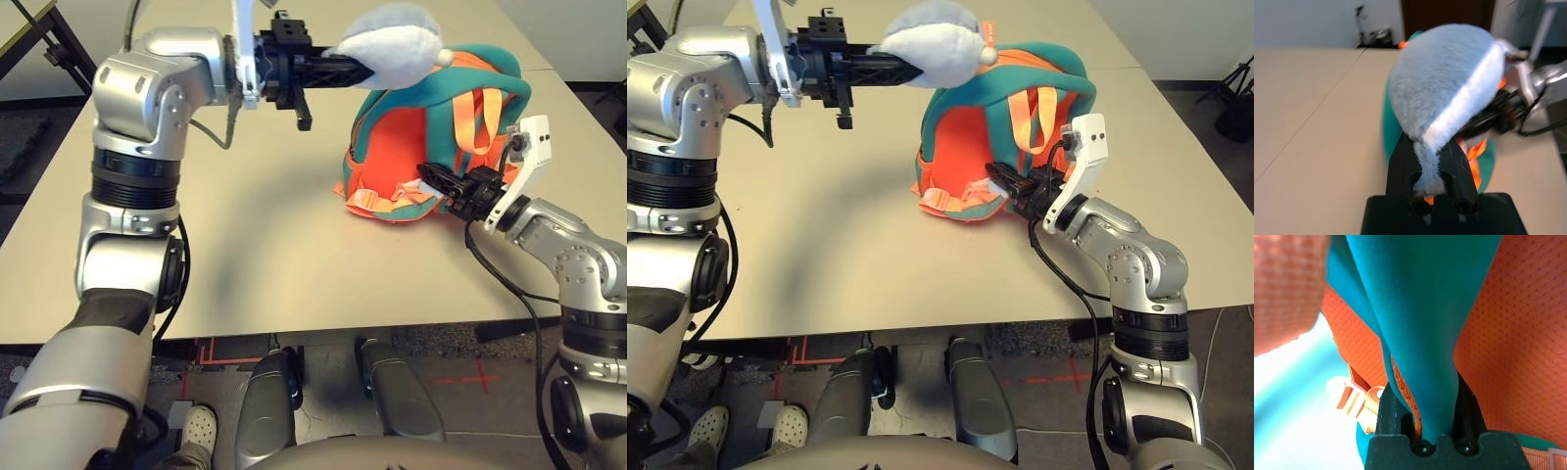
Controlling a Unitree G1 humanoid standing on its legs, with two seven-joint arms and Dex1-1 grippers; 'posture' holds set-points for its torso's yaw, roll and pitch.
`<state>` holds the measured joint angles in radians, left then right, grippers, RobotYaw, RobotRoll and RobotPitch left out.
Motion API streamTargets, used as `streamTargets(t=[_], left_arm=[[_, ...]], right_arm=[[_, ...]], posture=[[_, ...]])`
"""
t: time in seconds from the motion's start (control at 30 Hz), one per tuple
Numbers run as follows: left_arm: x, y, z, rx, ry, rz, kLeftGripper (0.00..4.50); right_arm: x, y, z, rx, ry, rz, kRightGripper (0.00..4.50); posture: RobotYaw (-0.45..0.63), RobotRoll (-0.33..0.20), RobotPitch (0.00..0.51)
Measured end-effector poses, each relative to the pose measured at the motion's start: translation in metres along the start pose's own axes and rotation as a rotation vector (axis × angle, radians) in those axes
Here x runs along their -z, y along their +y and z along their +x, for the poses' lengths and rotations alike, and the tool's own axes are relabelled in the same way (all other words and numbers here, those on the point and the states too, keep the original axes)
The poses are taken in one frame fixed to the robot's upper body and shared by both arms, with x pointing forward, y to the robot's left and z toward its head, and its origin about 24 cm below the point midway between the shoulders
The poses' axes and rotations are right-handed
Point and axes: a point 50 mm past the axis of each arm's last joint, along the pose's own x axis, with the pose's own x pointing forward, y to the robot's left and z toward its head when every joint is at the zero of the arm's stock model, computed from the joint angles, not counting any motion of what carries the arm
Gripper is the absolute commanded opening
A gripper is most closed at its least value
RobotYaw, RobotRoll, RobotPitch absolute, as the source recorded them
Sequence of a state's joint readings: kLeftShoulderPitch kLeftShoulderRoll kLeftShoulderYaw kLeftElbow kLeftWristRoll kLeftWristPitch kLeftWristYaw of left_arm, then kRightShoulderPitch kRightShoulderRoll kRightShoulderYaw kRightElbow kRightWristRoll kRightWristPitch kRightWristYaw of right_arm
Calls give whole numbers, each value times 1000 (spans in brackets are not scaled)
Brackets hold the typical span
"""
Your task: Put the pencil case into the backpack and zip it.
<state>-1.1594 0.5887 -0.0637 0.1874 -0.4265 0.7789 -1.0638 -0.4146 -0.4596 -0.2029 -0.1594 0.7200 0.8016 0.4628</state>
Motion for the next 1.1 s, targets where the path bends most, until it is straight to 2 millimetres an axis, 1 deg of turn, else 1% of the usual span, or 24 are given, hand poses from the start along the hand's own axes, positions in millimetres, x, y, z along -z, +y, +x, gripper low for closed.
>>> streamTargets(t=[0.1,0.2,0.37,0.5,0.57,0.63,0.7,0.8,0.87,1.03,1.1], left_arm=[[20,11,-16,-72,48,-55,0],[42,18,-29,-127,98,-103,0],[65,23,-37,-168,146,-144,0],[102,22,-38,-189,256,-201,0],[116,20,-36,-185,298,-219,0],[122,19,-32,-178,315,-220,0],[132,15,-24,-154,335,-234,0],[155,6,-11,-109,379,-288,0],[166,-1,-3,-72,418,-303,0],[179,-8,13,-31,464,-279,0],[182,-9,18,-25,453,-292,0]], right_arm=[[0,0,0,-1,1,0,344],[1,0,0,-2,2,1,344],[1,0,1,-3,7,0,344],[3,0,2,-3,18,-4,344],[3,0,3,-2,22,-5,344],[4,0,3,0,25,-5,344],[4,-1,3,1,26,-5,344],[5,-2,3,2,29,-1,344],[5,-2,3,3,31,0,344],[5,-4,3,3,33,5,344],[5,-4,4,4,34,0,344]], posture=[[-180,0,164],[-177,0,165],[-170,0,166],[-167,0,169],[-167,0,169],[-167,0,170],[-167,0,170],[-167,0,170],[-167,0,170],[-173,0,172],[-173,0,172]])
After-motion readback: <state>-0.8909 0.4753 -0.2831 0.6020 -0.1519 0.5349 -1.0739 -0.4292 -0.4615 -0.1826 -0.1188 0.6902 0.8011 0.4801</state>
